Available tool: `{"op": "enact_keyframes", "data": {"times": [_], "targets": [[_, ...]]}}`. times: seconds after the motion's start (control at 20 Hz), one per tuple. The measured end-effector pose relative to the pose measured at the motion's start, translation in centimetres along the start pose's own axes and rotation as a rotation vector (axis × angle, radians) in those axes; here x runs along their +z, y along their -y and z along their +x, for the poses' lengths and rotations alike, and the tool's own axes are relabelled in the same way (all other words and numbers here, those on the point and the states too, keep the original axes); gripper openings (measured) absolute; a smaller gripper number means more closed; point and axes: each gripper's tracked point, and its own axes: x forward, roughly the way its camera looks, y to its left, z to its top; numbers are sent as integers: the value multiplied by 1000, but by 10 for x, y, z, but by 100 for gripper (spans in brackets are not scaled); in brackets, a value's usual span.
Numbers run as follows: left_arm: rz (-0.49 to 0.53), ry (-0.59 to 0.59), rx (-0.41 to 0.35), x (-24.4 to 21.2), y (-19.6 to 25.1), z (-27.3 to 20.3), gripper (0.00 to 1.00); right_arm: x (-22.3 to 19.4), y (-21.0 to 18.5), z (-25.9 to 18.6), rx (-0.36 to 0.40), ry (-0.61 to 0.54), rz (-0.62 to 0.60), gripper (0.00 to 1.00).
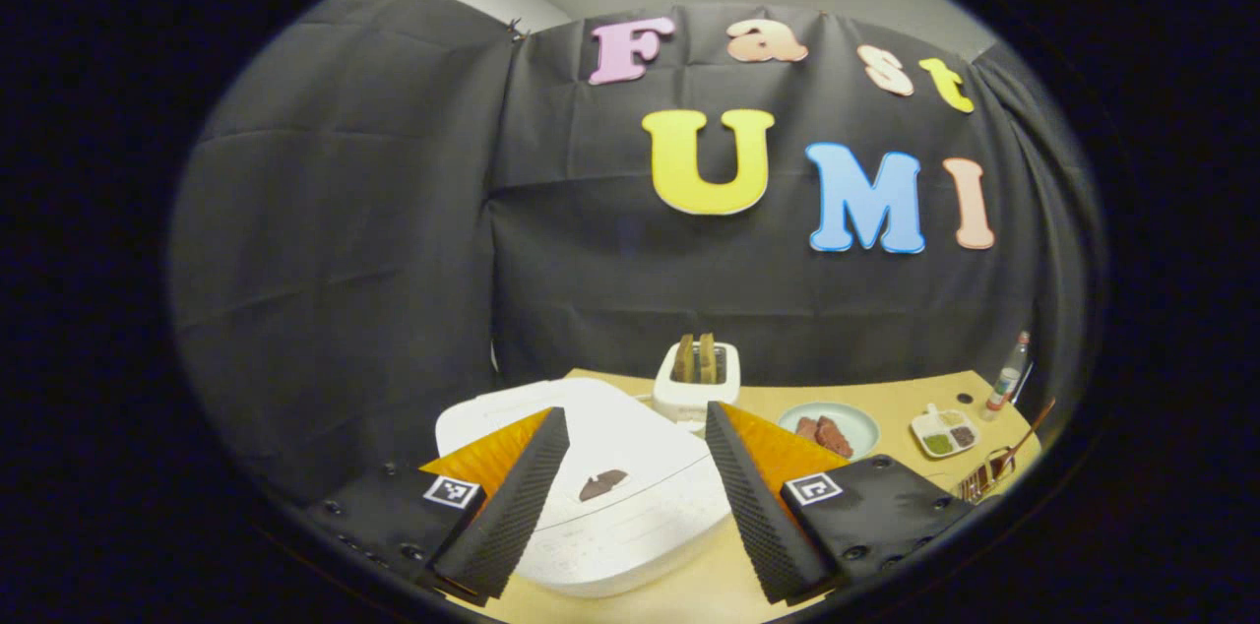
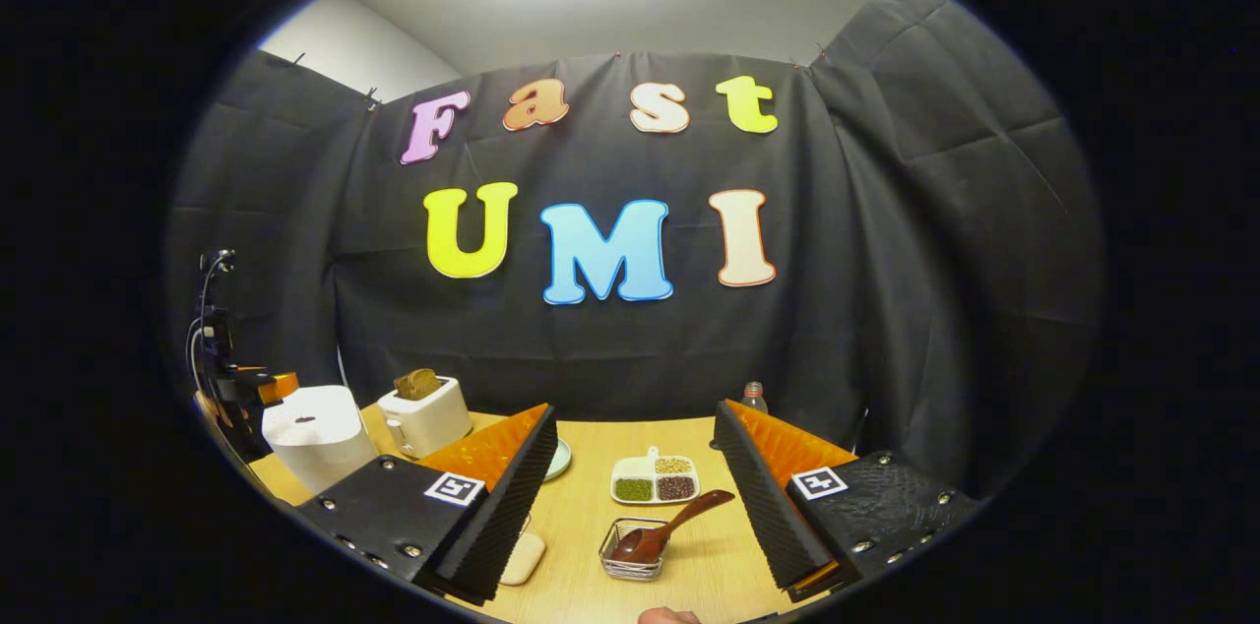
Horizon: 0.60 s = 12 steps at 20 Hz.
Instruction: Close the left gripper, press the button to open the rice cooker; take a wooden spoon from the chopstick holder with the right hand, scoop a spoonful of rice and pour it into the rice cooker, then put the wooden spoon back into the chopstick holder.
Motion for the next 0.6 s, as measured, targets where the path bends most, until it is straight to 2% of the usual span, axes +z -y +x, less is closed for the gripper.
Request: {"op": "enact_keyframes", "data": {"times": [0.25,0.3,0.6], "targets": [[-7,117,-80,46,26,-72,99,20,-17,-6,37,55,-10,98],[-13,131,-86,52,28,-85,95,24,-22,-7,44,66,-12,98],[-36,175,-101,58,37,-142,98,37,-33,-10,64,120,-59,98]]}}
